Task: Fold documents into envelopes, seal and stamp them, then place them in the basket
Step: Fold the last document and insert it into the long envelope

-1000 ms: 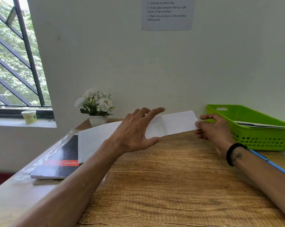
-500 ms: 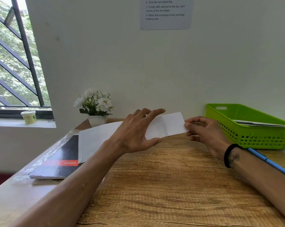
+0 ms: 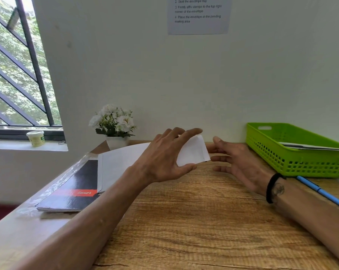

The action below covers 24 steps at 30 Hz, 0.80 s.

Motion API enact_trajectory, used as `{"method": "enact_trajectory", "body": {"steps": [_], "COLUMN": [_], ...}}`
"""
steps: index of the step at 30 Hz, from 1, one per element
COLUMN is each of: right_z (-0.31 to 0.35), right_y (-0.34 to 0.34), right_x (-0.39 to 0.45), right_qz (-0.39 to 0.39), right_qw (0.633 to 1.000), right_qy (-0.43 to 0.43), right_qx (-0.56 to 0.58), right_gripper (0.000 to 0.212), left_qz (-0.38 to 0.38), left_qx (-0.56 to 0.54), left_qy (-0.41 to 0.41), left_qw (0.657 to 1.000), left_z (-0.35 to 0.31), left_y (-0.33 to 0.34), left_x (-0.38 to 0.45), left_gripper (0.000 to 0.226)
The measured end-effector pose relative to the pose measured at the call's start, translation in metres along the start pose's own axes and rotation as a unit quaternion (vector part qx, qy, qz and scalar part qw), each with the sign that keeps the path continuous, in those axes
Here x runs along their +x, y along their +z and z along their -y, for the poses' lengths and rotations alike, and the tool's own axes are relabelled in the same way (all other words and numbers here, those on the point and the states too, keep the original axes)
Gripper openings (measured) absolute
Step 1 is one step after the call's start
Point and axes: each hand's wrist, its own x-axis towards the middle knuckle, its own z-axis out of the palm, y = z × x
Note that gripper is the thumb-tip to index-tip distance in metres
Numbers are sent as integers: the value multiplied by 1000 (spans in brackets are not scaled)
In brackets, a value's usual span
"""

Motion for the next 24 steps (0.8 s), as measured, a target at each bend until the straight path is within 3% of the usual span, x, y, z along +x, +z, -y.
{"method": "enact_trajectory", "body": {"steps": [10, 17, 24], "right_z": [6, 8, 11], "right_y": [9, 16, 18], "right_x": [-7, -11, -14], "right_qz": [57, 90, 109], "right_qw": [998, 995, 993], "right_qy": [7, 2, 13], "right_qx": [40, 49, 52], "right_gripper": [72, 65, 72], "left_qz": [-9, -8, -9], "left_qx": [-9, -17, -23], "left_qy": [16, 30, 37], "left_qw": [1000, 999, 999], "left_z": [-7, -13, -17], "left_y": [0, 4, 4], "left_x": [1, 0, 0], "left_gripper": [89, 86, 84]}}
